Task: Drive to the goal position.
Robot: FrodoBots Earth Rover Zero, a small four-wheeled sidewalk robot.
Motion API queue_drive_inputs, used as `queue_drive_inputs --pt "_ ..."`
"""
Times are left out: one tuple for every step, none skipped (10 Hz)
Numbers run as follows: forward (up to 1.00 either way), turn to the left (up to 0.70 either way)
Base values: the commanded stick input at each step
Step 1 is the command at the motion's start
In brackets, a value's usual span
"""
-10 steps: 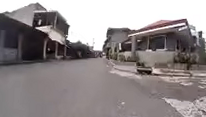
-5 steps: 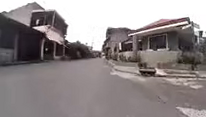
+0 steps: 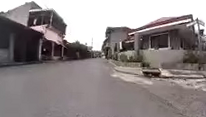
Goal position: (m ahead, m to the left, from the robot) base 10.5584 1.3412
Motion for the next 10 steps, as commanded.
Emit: queue_drive_inputs --pt "0.7 0.01" --pt "0.7 0.01" --pt "0.7 0.01" --pt "0.7 0.01" --pt "0.7 0.01" --pt "0.7 0.01" --pt "0.7 0.01" --pt "0.7 0.01" --pt "0.7 0.01" --pt "0.7 0.01"
